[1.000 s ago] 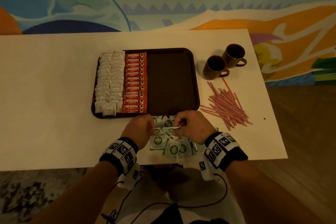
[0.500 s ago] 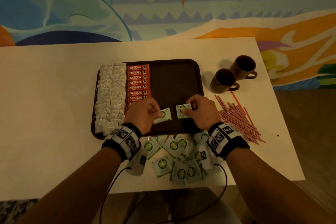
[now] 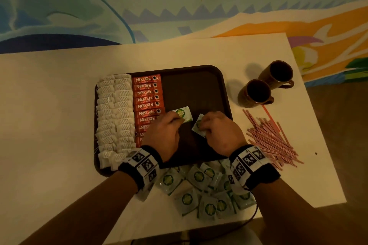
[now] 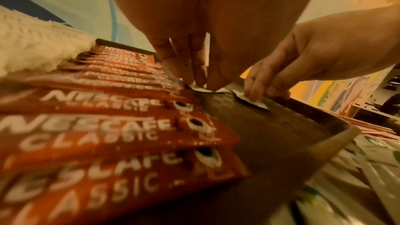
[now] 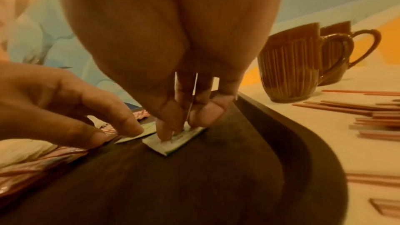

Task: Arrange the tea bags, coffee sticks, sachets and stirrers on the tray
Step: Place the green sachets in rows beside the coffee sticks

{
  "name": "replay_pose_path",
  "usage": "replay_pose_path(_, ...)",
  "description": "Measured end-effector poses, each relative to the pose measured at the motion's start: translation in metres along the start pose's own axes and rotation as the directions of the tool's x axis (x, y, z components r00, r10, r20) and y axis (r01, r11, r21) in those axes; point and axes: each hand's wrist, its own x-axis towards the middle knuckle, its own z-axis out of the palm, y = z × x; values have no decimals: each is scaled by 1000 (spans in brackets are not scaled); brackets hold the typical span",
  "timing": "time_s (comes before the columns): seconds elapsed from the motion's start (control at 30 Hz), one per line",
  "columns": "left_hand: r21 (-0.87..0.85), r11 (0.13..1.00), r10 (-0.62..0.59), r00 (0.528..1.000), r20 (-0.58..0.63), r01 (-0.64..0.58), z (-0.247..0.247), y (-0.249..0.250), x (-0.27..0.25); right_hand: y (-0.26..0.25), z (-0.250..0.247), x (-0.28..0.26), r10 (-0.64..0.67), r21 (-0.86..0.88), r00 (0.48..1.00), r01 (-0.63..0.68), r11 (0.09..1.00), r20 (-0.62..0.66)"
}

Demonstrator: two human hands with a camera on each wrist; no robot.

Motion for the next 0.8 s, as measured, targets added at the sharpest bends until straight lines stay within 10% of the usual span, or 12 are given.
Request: replay_pose_path(0.8, 118, 989, -99, 994, 48, 92, -34, -29, 92, -10, -21, 97, 37, 125, 987, -18, 992, -155)
